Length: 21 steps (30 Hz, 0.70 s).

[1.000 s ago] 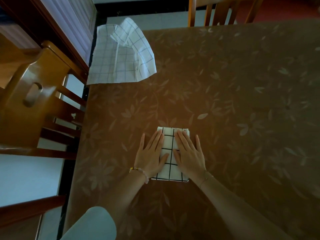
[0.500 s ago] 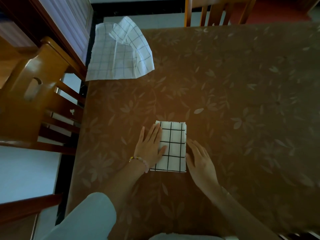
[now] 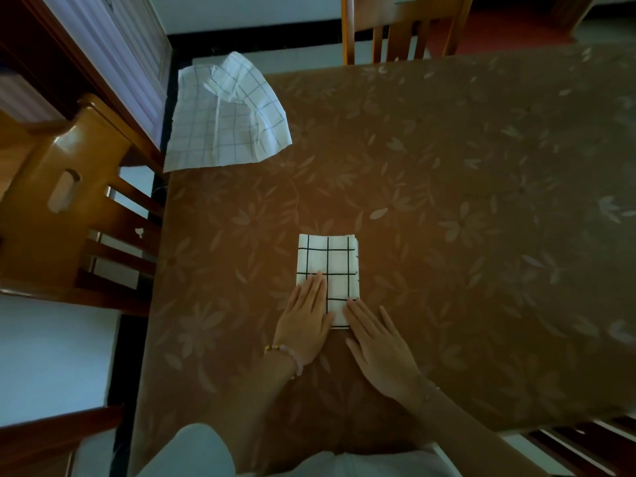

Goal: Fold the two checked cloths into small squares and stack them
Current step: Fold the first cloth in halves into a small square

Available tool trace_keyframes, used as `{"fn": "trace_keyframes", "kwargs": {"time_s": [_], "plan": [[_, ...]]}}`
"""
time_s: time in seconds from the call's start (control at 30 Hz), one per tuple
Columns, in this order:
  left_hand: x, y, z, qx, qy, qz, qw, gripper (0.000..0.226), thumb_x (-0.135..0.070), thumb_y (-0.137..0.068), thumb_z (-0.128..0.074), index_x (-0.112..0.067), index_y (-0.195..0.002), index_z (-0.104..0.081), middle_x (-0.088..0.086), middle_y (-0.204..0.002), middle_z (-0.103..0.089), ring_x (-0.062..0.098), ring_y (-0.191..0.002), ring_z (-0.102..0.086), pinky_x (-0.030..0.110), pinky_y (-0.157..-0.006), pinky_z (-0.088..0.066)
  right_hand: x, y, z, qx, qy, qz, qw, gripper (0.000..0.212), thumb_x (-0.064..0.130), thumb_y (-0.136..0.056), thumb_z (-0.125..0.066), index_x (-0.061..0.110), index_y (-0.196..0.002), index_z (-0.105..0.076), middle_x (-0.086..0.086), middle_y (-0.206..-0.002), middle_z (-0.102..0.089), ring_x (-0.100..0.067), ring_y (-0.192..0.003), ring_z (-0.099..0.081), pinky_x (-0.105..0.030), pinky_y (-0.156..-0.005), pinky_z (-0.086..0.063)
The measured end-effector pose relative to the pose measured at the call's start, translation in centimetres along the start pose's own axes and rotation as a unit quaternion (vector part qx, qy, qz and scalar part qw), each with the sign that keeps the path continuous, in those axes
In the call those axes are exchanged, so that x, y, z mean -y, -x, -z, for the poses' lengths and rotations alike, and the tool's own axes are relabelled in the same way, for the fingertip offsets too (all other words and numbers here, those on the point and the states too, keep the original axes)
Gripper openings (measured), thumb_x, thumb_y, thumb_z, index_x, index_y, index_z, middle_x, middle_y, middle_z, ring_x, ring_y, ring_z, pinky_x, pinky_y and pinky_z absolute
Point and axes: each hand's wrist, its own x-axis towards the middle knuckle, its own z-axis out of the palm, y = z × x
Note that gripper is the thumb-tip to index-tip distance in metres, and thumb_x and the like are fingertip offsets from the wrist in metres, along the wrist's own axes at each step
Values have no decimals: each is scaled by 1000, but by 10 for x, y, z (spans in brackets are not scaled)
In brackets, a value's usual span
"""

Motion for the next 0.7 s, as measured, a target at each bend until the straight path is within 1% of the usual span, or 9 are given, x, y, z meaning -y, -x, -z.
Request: {"fn": "trace_keyframes", "kwargs": {"time_s": [0.07, 0.13, 0.17, 0.23, 0.3, 0.4, 0.47, 0.6, 0.7], "plan": [[2, -1, -3, 7, -10, 2, 1000, 62, -43, -98, 0, -3, -140, -22, 12, -147, -35, 22, -136, -32, 41, -110, -21, -4, 3, -6, 21, 13, -5, 1000, 54, 41, -100, -13, 15, -145, -28, -2, -151, -31, -12, -141, -21, -39, -111, -15], [3, 0, -4, 10, -12, -11, 1000, 70, -50, -92, 13, -7, -144, -5, 9, -154, -10, 20, -143, -10, 36, -114, -5, -5, 4, -6, 27, 19, -5, 999, 54, 40, -100, -15, 15, -147, -24, -2, -153, -27, -13, -142, -18, -40, -111, -14], [3, 0, -7, 3, -13, -22, 1000, 74, -53, -86, 21, -9, -143, 5, 7, -153, 3, 19, -143, 2, 33, -114, 3, -4, 3, -5, 28, 21, -6, 999, 54, 41, -100, -14, 15, -147, -24, -1, -153, -26, -13, -142, -18, -40, -111, -14], [3, 0, -8, -1, -17, -29, 999, 78, -56, -77, 31, -11, -140, 17, 4, -151, 17, 18, -142, 14, 31, -114, 11, -3, 3, -4, 24, 26, -4, 999, 53, 41, -100, -17, 15, -146, -25, -1, -152, -28, -13, -141, -21, -39, -110, -14], [3, 0, -4, 0, -30, -33, 999, 76, -58, -80, 24, -12, -140, 19, 2, -150, 21, 17, -142, 15, 31, -114, 11, -2, 1, 0, 16, 28, -5, 999, 53, 40, -96, -26, 16, -143, -31, -1, -149, -36, -13, -138, -29, -38, -110, -17], [6, -4, 9, 27, -6, -37, 999, 68, -52, -95, -12, -12, -147, 6, -2, -153, 14, 15, -143, 10, 30, -115, 4, 1, -5, 8, 2, 25, -12, 1000, 51, 39, -92, -31, 18, -135, -46, 2, -140, -48, -12, -130, -43, -35, -113, -26], [9, -4, 25, 24, 66, -39, 997, 63, -42, -98, -30, -12, -149, -8, -1, -157, -2, 14, -144, 0, 27, -115, -4, 1, -11, 13, -9, 5, -7, 1000, 46, 37, -91, -39, 20, -133, -49, 4, -137, -49, -13, -128, -45, -35, -111, -23], [19, 13, 40, -22, 80, -62, 995, 62, -29, -92, -45, -18, -147, -18, -3, -154, -17, 13, -142, -11, 32, -117, -12, -2, -16, 15, -29, 21, 28, 999, 49, 31, -78, -63, 22, -126, -54, 3, -132, -54, -16, -124, -49, -39, -110, -24], [29, 30, 28, -10, 70, -70, 995, 71, -19, -84, -49, -16, -148, -17, -2, -153, -19, 15, -142, -12, 28, -116, -4, -5, -16, 14, -12, 47, 55, 997, 58, 30, -68, -68, 24, -124, -55, 4, -132, -53, -17, -124, -48, -47, -107, -33]]}}
